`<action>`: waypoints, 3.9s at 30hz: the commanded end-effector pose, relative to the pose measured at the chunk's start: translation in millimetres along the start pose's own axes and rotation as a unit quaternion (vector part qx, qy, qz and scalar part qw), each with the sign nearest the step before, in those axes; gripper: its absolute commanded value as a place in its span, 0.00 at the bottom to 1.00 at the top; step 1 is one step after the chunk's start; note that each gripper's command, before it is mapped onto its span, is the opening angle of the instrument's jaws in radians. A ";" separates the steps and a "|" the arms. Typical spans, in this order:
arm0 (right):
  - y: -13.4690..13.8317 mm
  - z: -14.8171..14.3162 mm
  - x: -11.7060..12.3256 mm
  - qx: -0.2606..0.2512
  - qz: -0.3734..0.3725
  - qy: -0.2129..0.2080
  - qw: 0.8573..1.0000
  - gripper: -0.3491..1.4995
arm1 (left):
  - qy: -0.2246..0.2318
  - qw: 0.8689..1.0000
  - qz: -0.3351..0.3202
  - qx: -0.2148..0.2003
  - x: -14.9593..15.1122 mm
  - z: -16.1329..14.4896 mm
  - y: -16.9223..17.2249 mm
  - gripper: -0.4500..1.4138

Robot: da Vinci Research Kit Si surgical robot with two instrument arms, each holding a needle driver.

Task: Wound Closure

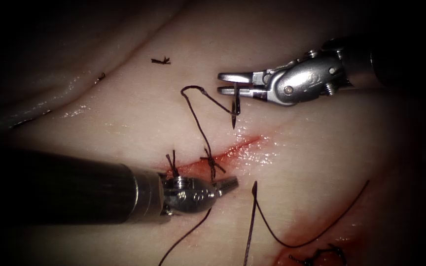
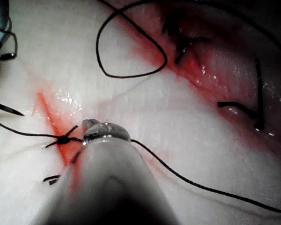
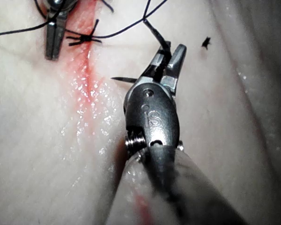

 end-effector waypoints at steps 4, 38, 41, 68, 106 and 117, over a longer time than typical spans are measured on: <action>0.0 1.5 -0.3 0.002 -0.021 -0.004 1.000 0.00 | 0.000 1.000 -0.002 -0.002 0.2 0.4 0.8 0.17; -3.9 2.4 -3.6 0.009 -0.071 -0.037 0.997 0.00 | 0.001 1.000 -0.003 -0.008 0.4 -0.1 0.6 0.19; -4.8 2.6 -4.0 0.011 -0.077 -0.036 0.996 0.00 | 0.001 1.000 -0.002 -0.009 0.4 -0.2 0.5 0.20; -15.4 1.4 -7.1 0.015 -0.044 -0.036 0.998 0.00 | 0.002 1.000 -0.007 -0.012 -0.3 -0.8 -0.2 0.23; -21.0 1.2 -7.9 0.032 0.012 -0.045 0.998 0.00 | 0.002 1.000 -0.006 -0.012 -0.5 -1.1 -0.3 0.22; -18.9 -1.2 -6.7 0.032 0.024 -0.044 0.998 0.00 | 0.001 1.000 -0.007 -0.012 -0.4 -1.1 -0.2 0.21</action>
